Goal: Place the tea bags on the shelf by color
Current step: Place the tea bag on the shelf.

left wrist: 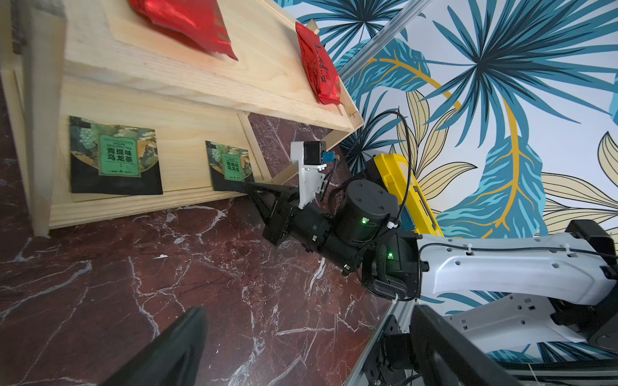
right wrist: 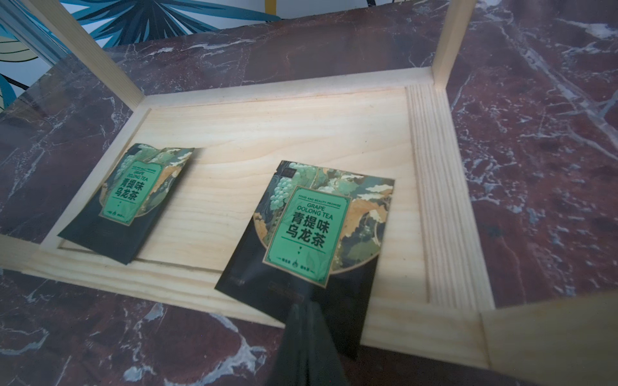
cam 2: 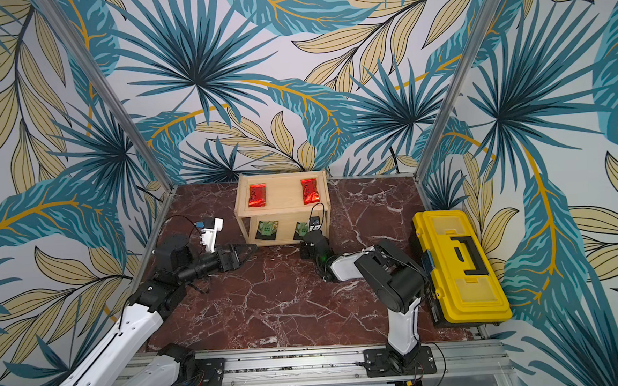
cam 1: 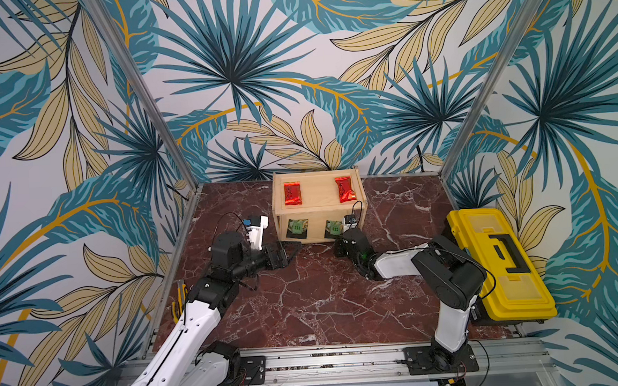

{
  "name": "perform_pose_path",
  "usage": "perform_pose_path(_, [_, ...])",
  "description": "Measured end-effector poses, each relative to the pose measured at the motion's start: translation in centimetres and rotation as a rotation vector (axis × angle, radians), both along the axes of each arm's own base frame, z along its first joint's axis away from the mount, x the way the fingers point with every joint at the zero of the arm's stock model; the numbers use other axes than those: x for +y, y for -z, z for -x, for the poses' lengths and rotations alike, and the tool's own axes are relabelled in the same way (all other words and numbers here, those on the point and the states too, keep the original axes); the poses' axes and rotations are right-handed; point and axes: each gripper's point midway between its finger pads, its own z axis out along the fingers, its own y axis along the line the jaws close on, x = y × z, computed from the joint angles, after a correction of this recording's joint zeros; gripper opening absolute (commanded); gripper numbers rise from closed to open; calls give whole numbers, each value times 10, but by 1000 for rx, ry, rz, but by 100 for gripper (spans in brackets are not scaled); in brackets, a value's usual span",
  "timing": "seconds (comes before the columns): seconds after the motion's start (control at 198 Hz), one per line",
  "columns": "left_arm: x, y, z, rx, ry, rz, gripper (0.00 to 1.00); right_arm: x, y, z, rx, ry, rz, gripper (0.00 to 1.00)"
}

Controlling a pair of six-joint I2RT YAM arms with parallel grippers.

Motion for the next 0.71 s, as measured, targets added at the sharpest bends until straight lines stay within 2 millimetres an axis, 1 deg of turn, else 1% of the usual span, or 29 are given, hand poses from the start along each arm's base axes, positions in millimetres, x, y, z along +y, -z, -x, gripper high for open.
perform_pose_path(0.192, [0,0,0,-1,0,1,100,0,-2,-3,-11,7,1,0])
perform_pose_path(0.428, [0,0,0,0,1,1,100,2,7,-11,-5,15,7,0])
perform_pose_path(0.706, [0,0,0,-1,1,1,100,1,6,-17,-10,23,2,0])
